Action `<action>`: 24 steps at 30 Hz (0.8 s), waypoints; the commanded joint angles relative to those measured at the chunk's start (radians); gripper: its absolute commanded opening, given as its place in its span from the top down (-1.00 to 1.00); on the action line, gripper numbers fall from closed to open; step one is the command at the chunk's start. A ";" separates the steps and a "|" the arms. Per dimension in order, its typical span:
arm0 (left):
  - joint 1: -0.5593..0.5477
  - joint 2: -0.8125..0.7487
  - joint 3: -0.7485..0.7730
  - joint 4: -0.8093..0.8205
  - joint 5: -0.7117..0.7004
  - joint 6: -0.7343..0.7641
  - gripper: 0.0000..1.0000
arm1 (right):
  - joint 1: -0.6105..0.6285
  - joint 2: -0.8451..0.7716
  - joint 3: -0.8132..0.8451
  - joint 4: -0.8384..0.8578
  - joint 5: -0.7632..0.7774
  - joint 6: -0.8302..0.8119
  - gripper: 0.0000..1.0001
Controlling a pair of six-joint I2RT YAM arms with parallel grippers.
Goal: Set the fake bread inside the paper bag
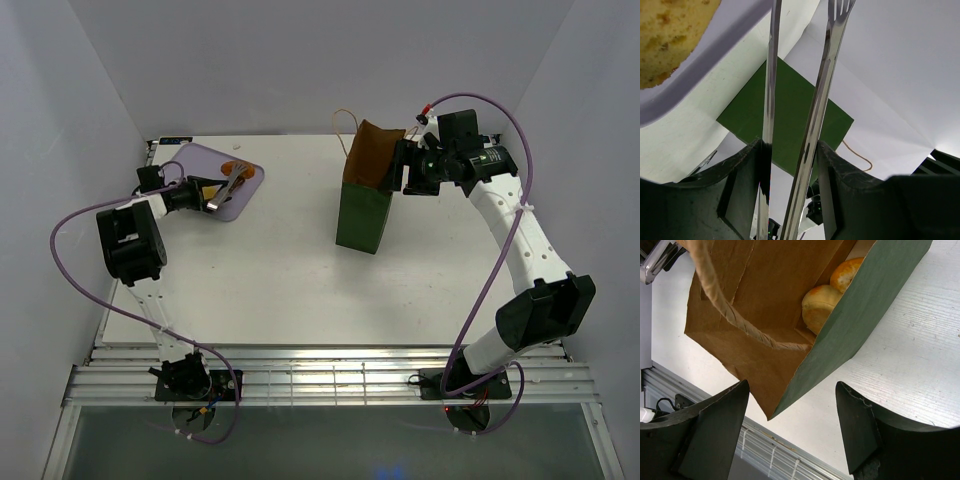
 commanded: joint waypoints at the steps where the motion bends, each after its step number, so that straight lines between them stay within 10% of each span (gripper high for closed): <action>1: -0.005 0.005 0.046 0.014 0.023 -0.014 -0.11 | -0.006 -0.030 -0.001 0.022 -0.002 -0.015 -0.51; 11: -0.005 0.034 0.074 0.047 0.012 -0.051 -0.11 | -0.006 -0.027 -0.001 0.021 0.001 -0.012 -0.51; 24: -0.004 0.028 0.054 0.050 0.006 -0.054 0.63 | -0.006 -0.020 0.010 0.022 0.003 -0.006 -0.51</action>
